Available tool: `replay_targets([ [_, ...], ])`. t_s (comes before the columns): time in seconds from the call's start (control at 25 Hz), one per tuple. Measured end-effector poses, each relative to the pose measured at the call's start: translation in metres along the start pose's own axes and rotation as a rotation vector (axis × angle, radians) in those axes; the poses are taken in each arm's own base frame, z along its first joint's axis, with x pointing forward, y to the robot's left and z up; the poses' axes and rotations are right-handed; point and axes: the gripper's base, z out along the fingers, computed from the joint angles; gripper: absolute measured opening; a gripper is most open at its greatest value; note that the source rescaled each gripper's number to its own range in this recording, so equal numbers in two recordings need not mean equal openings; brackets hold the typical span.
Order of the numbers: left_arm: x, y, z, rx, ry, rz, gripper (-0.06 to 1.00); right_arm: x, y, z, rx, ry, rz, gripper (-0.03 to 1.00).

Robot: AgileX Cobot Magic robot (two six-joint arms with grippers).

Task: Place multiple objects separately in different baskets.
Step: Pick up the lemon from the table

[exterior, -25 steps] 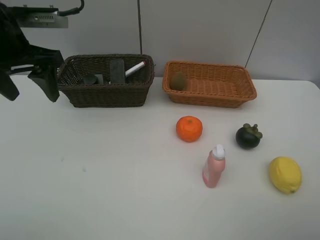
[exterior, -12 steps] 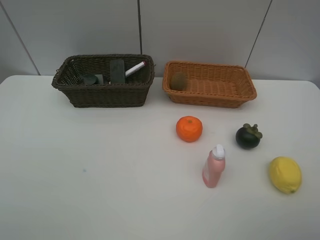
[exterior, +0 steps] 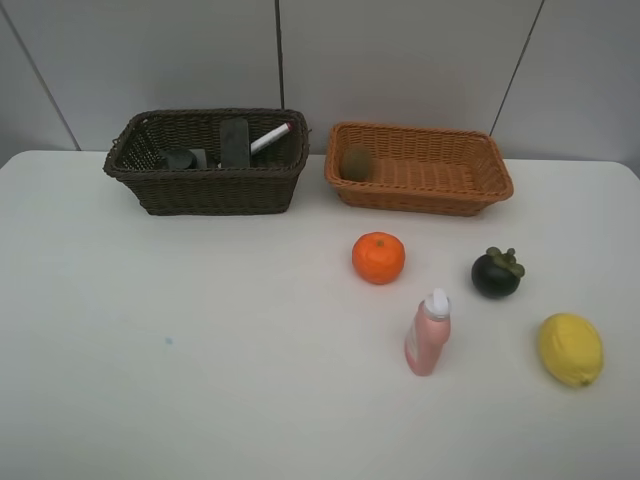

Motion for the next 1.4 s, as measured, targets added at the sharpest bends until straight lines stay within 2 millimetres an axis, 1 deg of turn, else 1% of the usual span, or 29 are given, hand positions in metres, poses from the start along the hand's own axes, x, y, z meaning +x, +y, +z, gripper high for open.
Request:
replay_targets([
  [0.16,0.0129,0.0006,-0.0129,0.008,-0.133,0.037,0.95,0.0000,0.0000,0.0000,0.000,0.000,0.000,1.00],
  [0.28,0.0122,0.0004,-0.0126,0.009,-0.168,0.064,0.95,0.0000,0.0000,0.0000,0.000,0.000,0.000,1.00],
  [0.36,0.0107,-0.0003,-0.0074,0.015,-0.196,0.088,0.95,0.0000,0.0000,0.0000,0.000,0.000,0.000,1.00],
  [0.76,0.0097,-0.0015,-0.0054,0.028,-0.214,0.096,0.95,0.0000,0.0000,0.0000,0.000,0.000,0.001,1.00],
  [1.08,0.0095,-0.0024,-0.0051,-0.056,-0.217,0.040,0.95,0.0000,0.0000,0.0000,0.000,0.000,0.001,1.00],
  [1.4,0.0095,-0.0024,-0.0051,-0.058,-0.217,0.039,0.95,-0.0013,-0.0006,0.0024,0.008,0.017,-0.001,1.00],
])
